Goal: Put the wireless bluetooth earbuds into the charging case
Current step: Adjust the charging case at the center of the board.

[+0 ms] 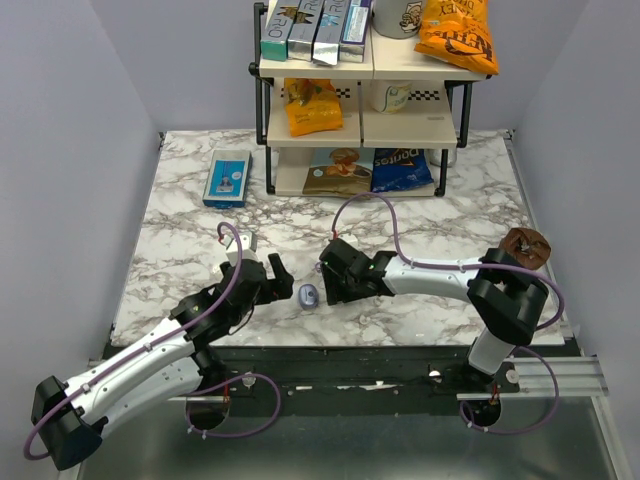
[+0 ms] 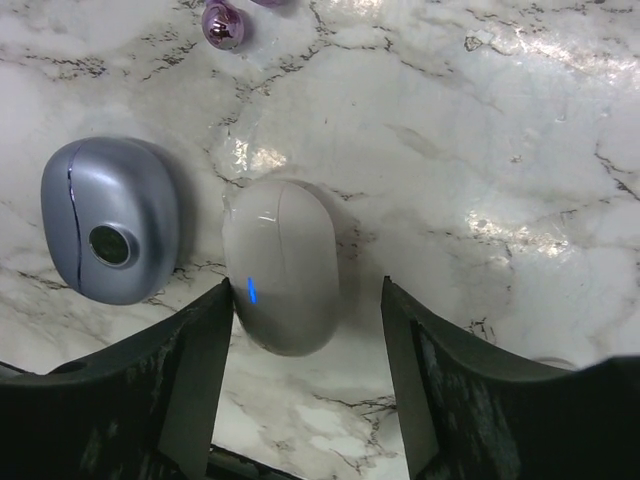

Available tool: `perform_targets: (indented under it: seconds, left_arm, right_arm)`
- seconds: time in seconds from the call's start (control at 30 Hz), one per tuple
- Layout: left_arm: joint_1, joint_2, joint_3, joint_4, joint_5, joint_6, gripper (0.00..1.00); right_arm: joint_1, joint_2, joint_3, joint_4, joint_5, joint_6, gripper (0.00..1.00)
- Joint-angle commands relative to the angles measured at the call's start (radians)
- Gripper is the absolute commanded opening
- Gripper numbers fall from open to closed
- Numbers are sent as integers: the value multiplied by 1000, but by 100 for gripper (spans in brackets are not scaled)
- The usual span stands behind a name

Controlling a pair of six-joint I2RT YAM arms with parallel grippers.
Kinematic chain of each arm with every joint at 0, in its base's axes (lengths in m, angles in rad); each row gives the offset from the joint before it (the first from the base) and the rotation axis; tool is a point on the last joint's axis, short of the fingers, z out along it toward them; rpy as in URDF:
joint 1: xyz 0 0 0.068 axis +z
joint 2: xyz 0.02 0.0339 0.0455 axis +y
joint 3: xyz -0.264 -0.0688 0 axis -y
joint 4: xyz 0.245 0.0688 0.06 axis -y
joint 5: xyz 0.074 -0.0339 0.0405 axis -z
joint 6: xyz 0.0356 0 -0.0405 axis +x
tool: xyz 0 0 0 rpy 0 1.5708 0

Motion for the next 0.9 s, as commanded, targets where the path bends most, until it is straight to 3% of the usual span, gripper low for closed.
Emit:
perform_targets:
  seconds: [0.0, 0.17, 0.43, 0.73, 0.87]
  left_arm:
    - [-5, 3, -17, 2, -29, -5, 99]
    - [-5, 26, -17, 11, -24, -6, 99]
    - [-5, 54, -25, 38, -15, -9, 99]
    - [-5, 101, -2, 48, -7, 17, 99]
    - [-5, 127, 13, 49, 2, 32, 99]
  right_arm:
    - [7, 12, -7, -34, 62, -54, 61]
    - [7, 6, -7, -62, 118, -127, 52]
    - [-5, 17, -9, -73, 184, -160, 50]
    - [-76, 23, -13, -53, 169, -167, 50]
    - [-79, -1, -30, -47, 171, -189, 58]
